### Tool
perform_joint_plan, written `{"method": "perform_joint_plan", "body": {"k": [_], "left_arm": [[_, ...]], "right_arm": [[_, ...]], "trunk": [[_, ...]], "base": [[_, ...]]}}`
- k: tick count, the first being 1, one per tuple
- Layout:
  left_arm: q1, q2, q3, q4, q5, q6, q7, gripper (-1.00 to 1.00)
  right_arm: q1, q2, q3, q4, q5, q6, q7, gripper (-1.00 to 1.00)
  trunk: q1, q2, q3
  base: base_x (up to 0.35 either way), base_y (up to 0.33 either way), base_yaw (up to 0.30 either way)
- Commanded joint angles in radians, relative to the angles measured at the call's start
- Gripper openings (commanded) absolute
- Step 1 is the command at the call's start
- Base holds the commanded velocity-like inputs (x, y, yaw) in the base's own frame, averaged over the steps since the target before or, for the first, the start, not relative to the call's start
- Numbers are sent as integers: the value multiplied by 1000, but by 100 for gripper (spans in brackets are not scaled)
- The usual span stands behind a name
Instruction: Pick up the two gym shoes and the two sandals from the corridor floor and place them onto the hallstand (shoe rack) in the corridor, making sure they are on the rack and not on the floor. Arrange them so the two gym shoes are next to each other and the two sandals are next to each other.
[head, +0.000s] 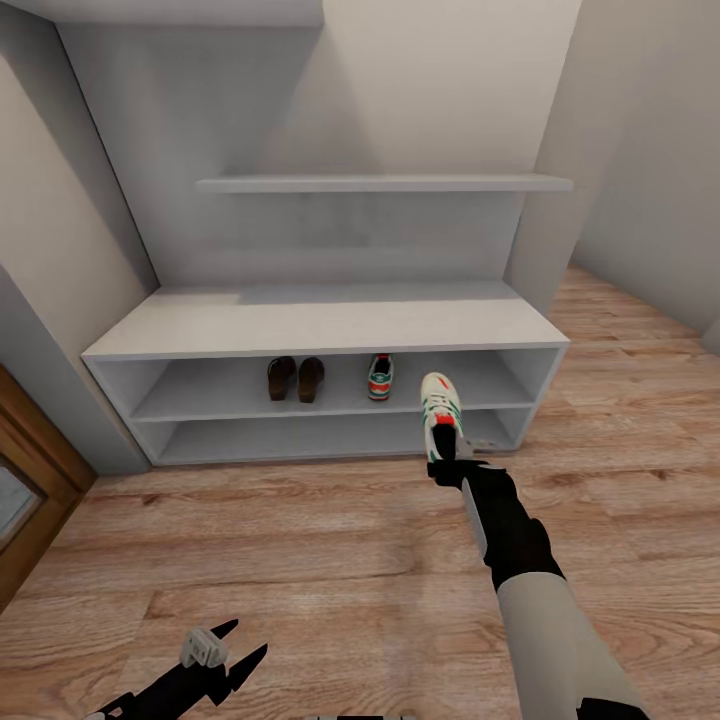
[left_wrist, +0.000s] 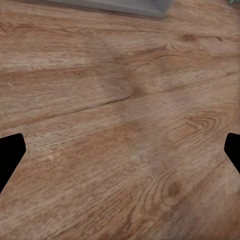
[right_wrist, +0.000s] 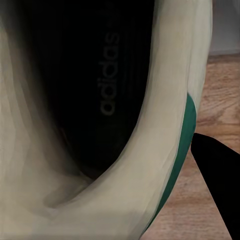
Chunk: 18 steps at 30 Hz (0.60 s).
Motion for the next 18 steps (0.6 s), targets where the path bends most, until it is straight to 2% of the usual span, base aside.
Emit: {"method": "perform_joint_plan", "body": {"k": [1, 7, 10, 11, 18], "left_arm": [[-1, 0, 1, 1, 2, -4, -5, 100], [-1, 1, 1, -3, 2, -4, -9, 100], [-1, 2, 1, -6, 2, -2, -9, 100], [-1, 2, 1, -7, 2, -2, -9, 100], [-1, 1, 1, -7, 2, -2, -9, 100]], "right_arm": [[-1, 1, -2, -1, 4, 4, 1, -100], [-1, 1, -3, 2, 6, 4, 1, -100], [1, 1, -2, 79, 9, 4, 1, -100], [1, 1, -3, 141, 10, 4, 1, -100], [1, 1, -5, 171, 10, 4, 1, -100]], "trunk": [[0, 0, -1], [0, 0, -1], [0, 0, -1], [0, 0, -1], [0, 0, -4]], "base": [[0, 0, 0], [0, 0, 0], [0, 0, 0], [0, 0, 0], [9, 0, 41]]}}
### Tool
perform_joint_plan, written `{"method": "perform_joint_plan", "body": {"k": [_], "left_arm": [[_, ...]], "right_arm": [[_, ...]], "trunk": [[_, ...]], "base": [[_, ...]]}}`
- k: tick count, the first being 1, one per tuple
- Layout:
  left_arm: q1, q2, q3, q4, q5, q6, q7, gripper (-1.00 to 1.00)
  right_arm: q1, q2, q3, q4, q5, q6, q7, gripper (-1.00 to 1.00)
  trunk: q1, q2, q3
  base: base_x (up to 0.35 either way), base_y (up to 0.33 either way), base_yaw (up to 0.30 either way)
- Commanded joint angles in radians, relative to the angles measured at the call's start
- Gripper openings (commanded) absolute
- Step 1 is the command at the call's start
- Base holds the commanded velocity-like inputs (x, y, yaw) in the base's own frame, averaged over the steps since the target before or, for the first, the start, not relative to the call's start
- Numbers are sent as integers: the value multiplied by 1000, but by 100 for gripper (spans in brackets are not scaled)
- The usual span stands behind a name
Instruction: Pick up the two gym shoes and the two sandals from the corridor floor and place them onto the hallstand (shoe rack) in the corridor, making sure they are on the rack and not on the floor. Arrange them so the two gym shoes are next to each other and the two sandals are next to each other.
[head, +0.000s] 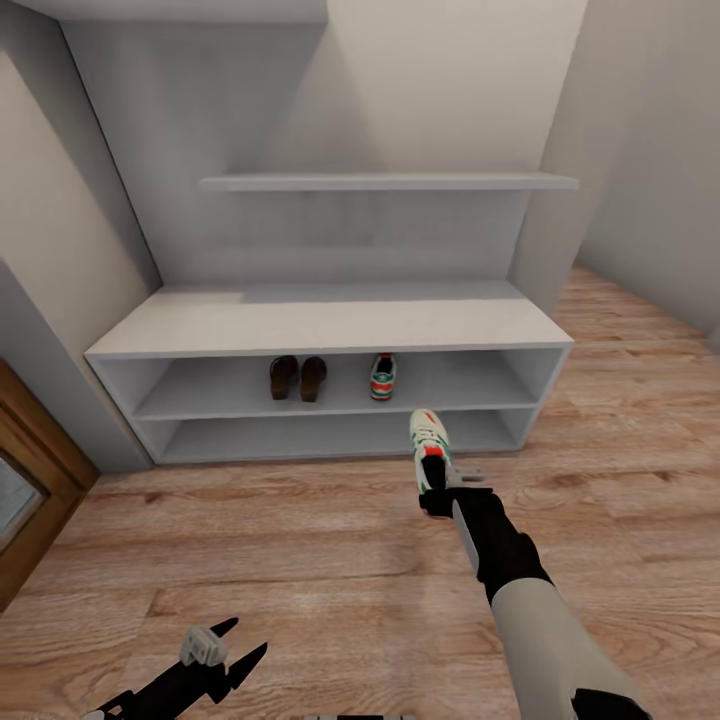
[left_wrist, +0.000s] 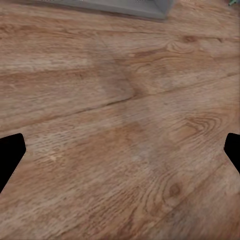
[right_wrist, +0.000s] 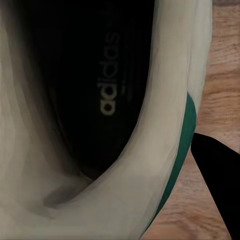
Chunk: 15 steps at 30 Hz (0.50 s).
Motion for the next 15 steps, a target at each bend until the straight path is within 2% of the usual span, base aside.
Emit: {"method": "perform_joint_plan", "body": {"k": [1, 10, 15], "left_arm": [[-1, 0, 1, 1, 2, -4, -4, 100], [-1, -1, 1, 3, 2, -4, -2, 100], [-1, -3, 0, 3, 1, -4, 2, 100]], "right_arm": [[0, 1, -3, -1, 4, 4, 1, -100], [0, 1, -3, -1, 4, 4, 1, -100], [0, 1, -3, -1, 4, 4, 0, -100]], "trunk": [[0, 0, -2], [0, 0, -6], [0, 0, -7]], "base": [[112, 0, 126], [109, 0, 56], [255, 0, 4]]}}
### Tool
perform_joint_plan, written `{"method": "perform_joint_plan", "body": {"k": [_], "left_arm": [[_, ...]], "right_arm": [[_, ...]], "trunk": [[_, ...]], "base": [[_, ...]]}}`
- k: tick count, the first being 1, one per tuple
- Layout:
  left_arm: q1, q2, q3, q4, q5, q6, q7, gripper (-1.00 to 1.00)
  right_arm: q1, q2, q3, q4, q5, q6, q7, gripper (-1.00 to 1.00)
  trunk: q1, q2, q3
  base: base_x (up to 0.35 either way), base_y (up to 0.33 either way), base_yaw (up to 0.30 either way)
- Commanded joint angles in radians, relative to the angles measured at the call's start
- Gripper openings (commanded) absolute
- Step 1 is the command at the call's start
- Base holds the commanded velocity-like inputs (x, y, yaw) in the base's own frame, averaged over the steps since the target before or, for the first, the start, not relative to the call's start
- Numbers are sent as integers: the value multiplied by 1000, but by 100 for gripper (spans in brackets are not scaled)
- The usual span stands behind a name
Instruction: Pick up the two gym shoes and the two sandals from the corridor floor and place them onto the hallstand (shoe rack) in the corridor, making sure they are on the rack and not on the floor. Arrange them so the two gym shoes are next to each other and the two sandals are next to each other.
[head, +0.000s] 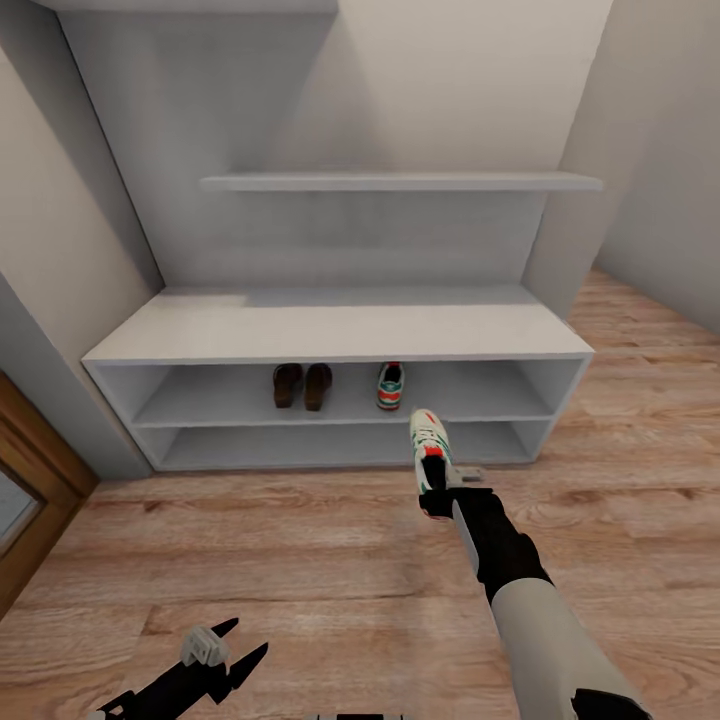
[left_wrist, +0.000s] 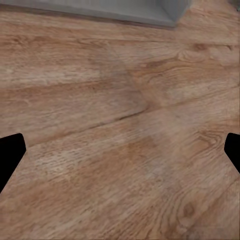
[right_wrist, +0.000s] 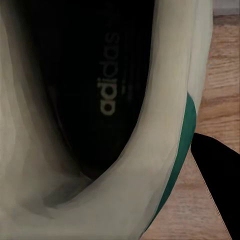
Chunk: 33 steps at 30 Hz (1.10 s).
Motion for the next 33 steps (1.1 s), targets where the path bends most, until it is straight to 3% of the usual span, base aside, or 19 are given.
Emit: {"method": "perform_joint_plan", "body": {"k": [1, 7, 33], "left_arm": [[-1, 0, 1, 1, 1, -3, -4, 100], [-1, -1, 1, 2, 1, -3, -4, 100], [-1, 1, 1, 4, 1, -3, -5, 100]], "right_arm": [[-1, 1, -3, -1, 4, 4, 1, -100], [-1, 1, -3, -1, 4, 4, 0, -100], [-1, 1, -5, -3, 4, 4, 0, -100]], "trunk": [[0, 0, -1], [0, 0, -1], [0, 0, -1]], "base": [[318, 0, 1], [289, 0, 0], [140, -31, 0]]}}
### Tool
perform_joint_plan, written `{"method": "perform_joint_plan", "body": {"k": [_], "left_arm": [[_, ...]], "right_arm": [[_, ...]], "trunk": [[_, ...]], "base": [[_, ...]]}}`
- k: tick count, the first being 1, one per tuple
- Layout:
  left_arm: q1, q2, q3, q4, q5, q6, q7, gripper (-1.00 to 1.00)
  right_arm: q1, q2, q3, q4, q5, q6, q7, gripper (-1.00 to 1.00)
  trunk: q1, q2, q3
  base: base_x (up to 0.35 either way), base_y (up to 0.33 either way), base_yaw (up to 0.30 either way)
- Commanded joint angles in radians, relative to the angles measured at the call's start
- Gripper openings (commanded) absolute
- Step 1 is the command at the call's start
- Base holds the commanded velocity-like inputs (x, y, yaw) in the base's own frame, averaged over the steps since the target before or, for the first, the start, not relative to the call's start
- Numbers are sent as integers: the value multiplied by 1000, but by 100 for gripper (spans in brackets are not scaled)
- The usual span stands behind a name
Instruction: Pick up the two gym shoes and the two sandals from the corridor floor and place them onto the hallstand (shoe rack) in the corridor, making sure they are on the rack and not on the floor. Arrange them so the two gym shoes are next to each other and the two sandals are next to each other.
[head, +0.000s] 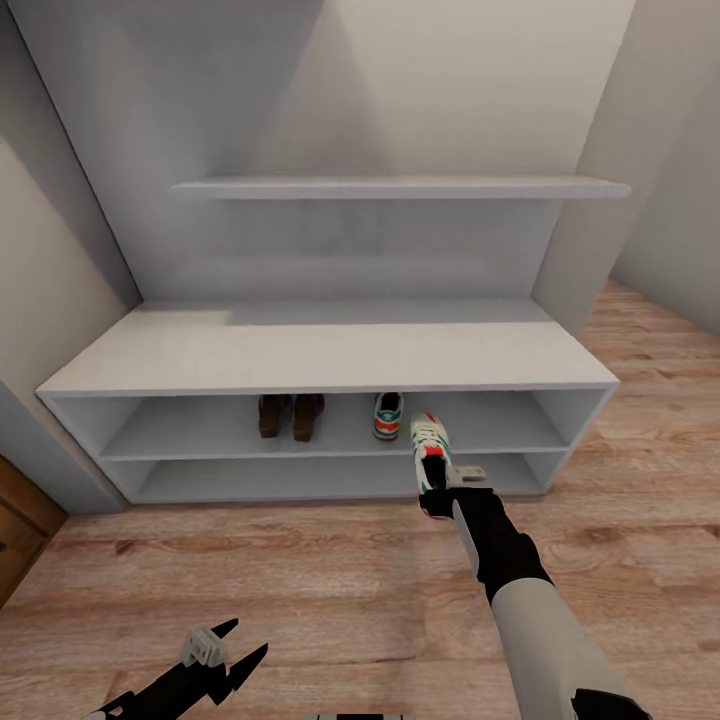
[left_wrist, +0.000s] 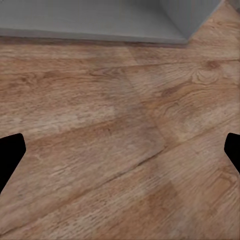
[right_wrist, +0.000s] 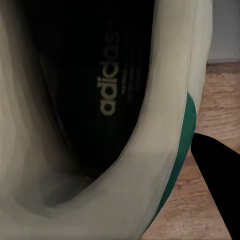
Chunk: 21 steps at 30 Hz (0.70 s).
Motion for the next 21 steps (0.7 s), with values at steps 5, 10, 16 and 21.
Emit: {"method": "perform_joint_plan", "body": {"k": [5, 10, 16, 21], "left_arm": [[-1, 0, 2, 6, 2, -2, -4, 100], [-1, 0, 4, 9, 2, 1, -3, 100], [-1, 0, 3, 8, 3, -3, -3, 100], [-1, -1, 3, 7, 2, -2, -3, 100]], "right_arm": [[-1, 1, -3, -2, 4, 4, 1, -100], [-1, 1, -3, -1, 4, 4, 1, -100], [-1, 1, -3, -2, 5, 4, 1, -100], [-1, 1, -3, -2, 5, 4, 1, -100]], "trunk": [[0, 0, -1], [0, 0, -1], [0, 0, -1], [0, 0, -1]], "base": [[27, -5, 0], [231, -1, 0], [79, 0, 0], [174, -19, 0]]}}
